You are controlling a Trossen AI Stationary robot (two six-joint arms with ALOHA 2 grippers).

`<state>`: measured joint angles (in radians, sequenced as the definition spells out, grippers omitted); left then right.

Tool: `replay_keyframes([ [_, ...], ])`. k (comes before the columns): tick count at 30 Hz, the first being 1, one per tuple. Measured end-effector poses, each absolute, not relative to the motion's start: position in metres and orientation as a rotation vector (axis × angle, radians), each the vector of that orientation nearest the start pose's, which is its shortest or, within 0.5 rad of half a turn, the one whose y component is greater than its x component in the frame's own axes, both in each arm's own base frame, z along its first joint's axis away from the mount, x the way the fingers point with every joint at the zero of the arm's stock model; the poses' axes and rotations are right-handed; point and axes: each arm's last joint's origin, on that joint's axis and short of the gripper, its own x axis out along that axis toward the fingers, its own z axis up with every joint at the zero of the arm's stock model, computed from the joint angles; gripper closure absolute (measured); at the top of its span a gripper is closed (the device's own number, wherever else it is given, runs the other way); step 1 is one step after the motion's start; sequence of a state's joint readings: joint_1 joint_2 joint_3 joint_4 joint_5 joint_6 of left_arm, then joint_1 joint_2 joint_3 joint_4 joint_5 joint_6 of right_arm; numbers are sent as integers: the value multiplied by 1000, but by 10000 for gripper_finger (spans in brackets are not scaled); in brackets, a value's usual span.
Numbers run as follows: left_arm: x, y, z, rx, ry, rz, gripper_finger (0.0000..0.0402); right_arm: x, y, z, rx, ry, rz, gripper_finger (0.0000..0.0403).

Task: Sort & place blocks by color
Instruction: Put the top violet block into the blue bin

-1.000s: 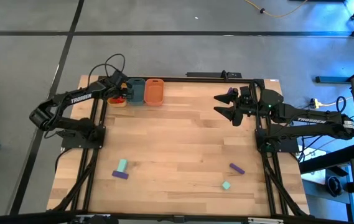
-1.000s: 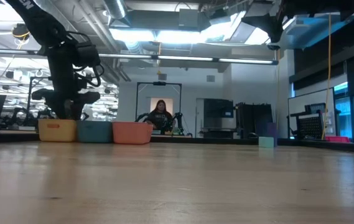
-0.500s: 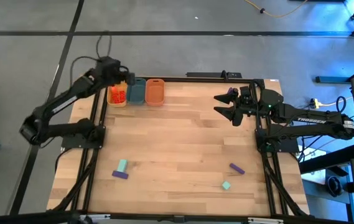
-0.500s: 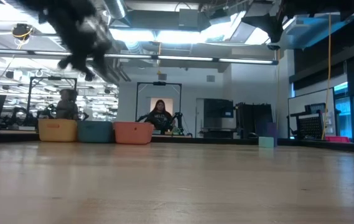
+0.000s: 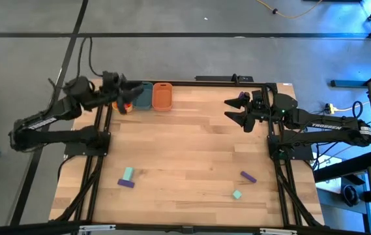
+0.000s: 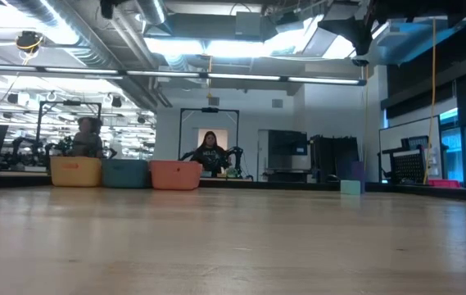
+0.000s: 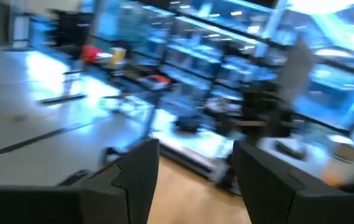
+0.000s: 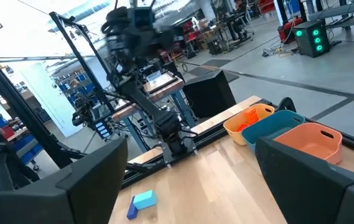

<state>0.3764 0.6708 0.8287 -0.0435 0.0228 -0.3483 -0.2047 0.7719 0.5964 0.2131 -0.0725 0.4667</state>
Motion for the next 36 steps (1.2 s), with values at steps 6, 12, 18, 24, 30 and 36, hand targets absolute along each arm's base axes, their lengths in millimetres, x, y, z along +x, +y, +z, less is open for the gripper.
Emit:
replay_keyframes([
  [6,152,25,347,-306,-246,159,207,176,-34,308,459,-67,-121,48],
  [12,157,16,334,-295,-247,99,207,176,-34,308,458,-67,-121,48],
  [18,156,16,335,-294,-253,96,207,176,-34,308,457,-67,-121,48],
  [24,156,16,334,-294,-251,96,207,176,-34,308,457,-67,-121,48],
  [30,156,16,334,-294,-250,96,207,176,-34,308,463,-67,-121,48],
  [36,156,16,334,-295,-249,96,207,177,-35,313,626,-73,-120,48],
])
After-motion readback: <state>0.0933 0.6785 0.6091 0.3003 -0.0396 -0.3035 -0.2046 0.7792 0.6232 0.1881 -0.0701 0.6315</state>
